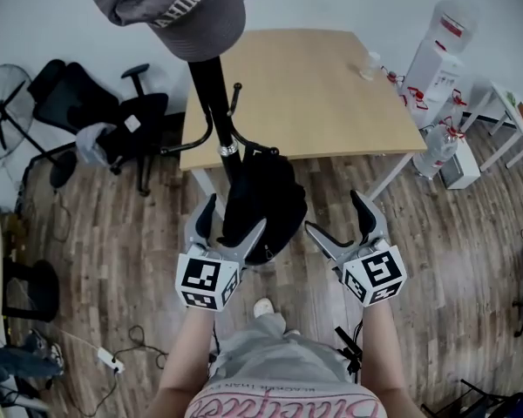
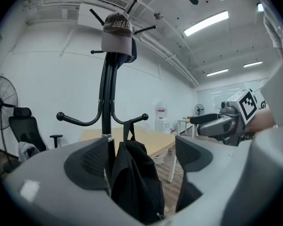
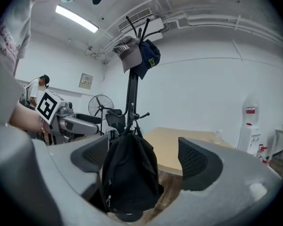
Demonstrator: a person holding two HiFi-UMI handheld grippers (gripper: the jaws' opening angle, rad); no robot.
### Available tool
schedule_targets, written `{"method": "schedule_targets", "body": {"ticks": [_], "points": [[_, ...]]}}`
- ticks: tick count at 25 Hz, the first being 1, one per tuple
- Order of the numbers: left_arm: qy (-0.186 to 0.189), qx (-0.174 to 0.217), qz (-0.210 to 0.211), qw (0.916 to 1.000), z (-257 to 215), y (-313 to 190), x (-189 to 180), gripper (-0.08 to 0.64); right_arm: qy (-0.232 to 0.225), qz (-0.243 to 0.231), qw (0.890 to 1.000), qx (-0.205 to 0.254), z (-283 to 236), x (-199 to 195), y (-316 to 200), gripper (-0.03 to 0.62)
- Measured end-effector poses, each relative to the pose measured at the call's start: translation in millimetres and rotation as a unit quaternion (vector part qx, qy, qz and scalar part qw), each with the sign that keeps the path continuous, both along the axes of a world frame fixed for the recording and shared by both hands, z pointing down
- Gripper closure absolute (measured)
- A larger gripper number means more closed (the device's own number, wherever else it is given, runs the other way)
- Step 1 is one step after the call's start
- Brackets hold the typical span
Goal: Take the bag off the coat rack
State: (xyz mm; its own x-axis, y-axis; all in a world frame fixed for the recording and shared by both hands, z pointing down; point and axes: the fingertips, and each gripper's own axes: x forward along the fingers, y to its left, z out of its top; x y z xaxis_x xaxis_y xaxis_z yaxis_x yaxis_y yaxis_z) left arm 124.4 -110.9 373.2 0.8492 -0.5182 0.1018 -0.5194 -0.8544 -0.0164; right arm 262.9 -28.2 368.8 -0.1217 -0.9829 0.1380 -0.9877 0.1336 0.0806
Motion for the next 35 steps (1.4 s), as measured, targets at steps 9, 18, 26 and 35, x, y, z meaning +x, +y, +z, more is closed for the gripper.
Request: {"method": "schedule_targets", "body": {"ticks": [9,18,26,35], "points": [[-0.023,-0.03,0.019,0.9991,21.9,-21.8,5.8,-0.037,0.008,0.01,1.0,-0.013,10.1,15.4,-41.5,0.12],[-0.046,-0.055,0.003,0.9974,52.6,-31.0,13.4,-0.031,0.002,-0.054,0.997,-0.052,43.6,7.6,-69.1,0.12],[-0.052,-0.116,-0.078,0.9888,102.0,-27.8,20.3,0.018,-0.018,-0.121,0.988,-0.09,86.9,25.9,-88.8,0.12],[-0.069,-0.143,-0.156,0.975,141.7,-38.0,22.0,0.045,-0.042,-0.21,0.967,-0.137,136.7,25.4,-129.7,0.12]]}}
